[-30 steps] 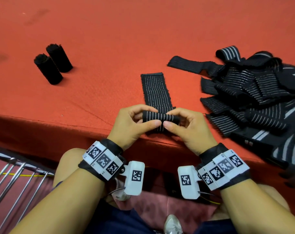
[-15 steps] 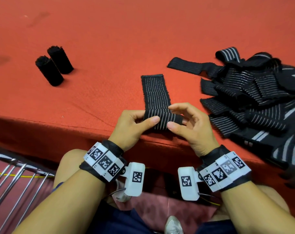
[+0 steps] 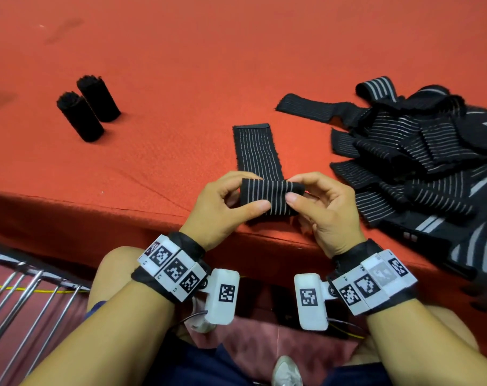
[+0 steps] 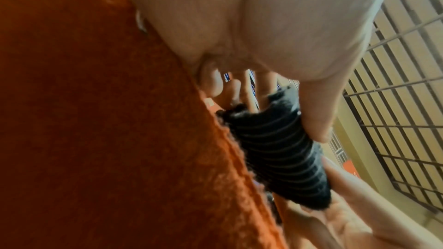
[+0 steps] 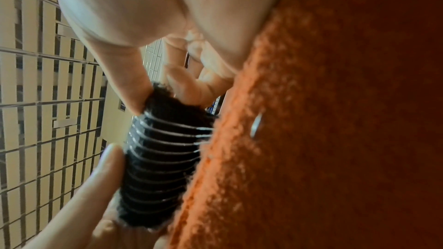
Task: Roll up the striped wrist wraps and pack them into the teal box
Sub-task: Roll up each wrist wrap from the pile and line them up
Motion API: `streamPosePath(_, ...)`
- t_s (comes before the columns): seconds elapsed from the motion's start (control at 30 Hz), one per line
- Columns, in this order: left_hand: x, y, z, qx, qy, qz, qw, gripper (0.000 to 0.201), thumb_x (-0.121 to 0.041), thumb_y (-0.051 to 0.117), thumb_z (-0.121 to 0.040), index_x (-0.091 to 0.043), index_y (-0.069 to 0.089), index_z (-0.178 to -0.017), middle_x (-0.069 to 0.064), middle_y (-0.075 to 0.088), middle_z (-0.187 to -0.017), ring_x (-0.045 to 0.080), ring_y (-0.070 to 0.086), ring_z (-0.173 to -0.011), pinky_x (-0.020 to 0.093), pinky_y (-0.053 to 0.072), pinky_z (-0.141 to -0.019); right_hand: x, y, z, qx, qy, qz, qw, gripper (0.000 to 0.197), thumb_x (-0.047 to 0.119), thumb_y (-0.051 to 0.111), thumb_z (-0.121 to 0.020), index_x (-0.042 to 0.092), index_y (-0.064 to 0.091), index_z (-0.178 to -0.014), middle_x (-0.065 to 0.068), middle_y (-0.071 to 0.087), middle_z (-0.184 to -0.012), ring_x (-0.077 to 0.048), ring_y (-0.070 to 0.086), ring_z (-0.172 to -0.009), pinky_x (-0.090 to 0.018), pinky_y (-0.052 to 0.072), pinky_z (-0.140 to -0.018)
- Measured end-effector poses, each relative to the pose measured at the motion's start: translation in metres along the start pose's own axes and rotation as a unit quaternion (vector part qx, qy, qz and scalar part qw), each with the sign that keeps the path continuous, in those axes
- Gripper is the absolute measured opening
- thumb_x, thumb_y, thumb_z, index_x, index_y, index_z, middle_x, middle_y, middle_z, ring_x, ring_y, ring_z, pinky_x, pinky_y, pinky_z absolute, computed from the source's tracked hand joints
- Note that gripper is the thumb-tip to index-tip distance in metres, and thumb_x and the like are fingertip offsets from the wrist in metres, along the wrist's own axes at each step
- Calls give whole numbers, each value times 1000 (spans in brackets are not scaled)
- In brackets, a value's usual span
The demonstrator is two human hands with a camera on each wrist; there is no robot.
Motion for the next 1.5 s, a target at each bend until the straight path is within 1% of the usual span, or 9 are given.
streamPosePath(0.23,10,7,2,22,-61,-26,998,27,-48,69,-84,-30,79,-102,-2,78,-101,21,73,-98,52,56,-92,12,2,-3,9,-65,124,990,14,17,74,-76,12,70,-89,-10,69,-108,-10,63,-96,-22,48,-80)
streamPosePath(0.4,8,3,1,14,-62,-20,998,26,-43,72,-82,-23,78,-98,-4,77,-95,15,71,-86,43,57,-83,1,11,-4,35,7,88,996,16,-1,69,-86,12,64,-93,9,70,-74,2,59,-64,-11,46,-56)
streamPosePath(0.57,-1,8,2,41,-40,42,997,43,-1,75,-87,-14,60,-126,-6,67,-87,-1,61,-72,16,50,-66,0,14,-3,28,39,67,997,18,-12,57,-93,5,59,-100,5,68,-61,2,53,-42,-6,39,-47)
streamPosePath(0.73,5,1,-1,10,-49,-1,999,14,-5,72,-89,-11,73,-102,-21,69,-73,-7,58,-65,10,43,-64,1,14,-4,36,16,113,993,16,-2,71,-89,11,67,-97,-4,66,-82,2,55,-56,-11,44,-57)
streamPosePath(0.83,8,0,-2,-5,-80,3,997,10,-6,70,-91,-15,74,-94,-18,68,-65,-7,59,-59,9,44,-58,-4,15,-3,72,25,105,992,32,17,85,-73,20,71,-101,-3,69,-100,-22,60,-80,-42,52,-73)
streamPosePath(1.0,16,-5,-7,-25,-86,-51,995,6,-30,71,-87,-28,77,-87,-11,45,-56,5,37,-55,23,31,-56,-7,16,-5,88,13,138,986,29,22,87,-69,27,75,-95,-6,69,-94,-42,52,-67,-49,42,-63)
streamPosePath(1.2,4,4,-5,17,-62,-42,997,29,-41,80,-78,-24,74,-100,10,70,-97,35,64,-87,49,53,-83,-6,9,-7,36,22,143,989,21,4,79,-83,20,73,-95,5,75,-86,-8,67,-80,-25,53,-79)
streamPosePath(1.4,7,4,-4,17,-70,-41,997,25,-37,79,-79,-25,73,-99,17,70,-92,28,56,-69,51,52,-65,-5,7,-5,20,20,179,983,15,20,78,-86,25,74,-100,1,74,-86,-8,65,-80,-34,53,-71)
streamPosePath(1.5,12,2,-4,4,-93,-23,995,21,-33,75,-82,-20,76,-98,9,75,-94,21,67,-80,48,56,-81,-1,13,-4,40,4,155,987,27,17,80,-82,22,73,-107,-9,73,-95,-13,64,-85,-37,53,-77)
Point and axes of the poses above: each hand's wrist, its own z-axis away from the middle knuckle, its own y-axis out of the palm, x = y × z, the point moved 10 cm from there along -z, towards the middle knuckle
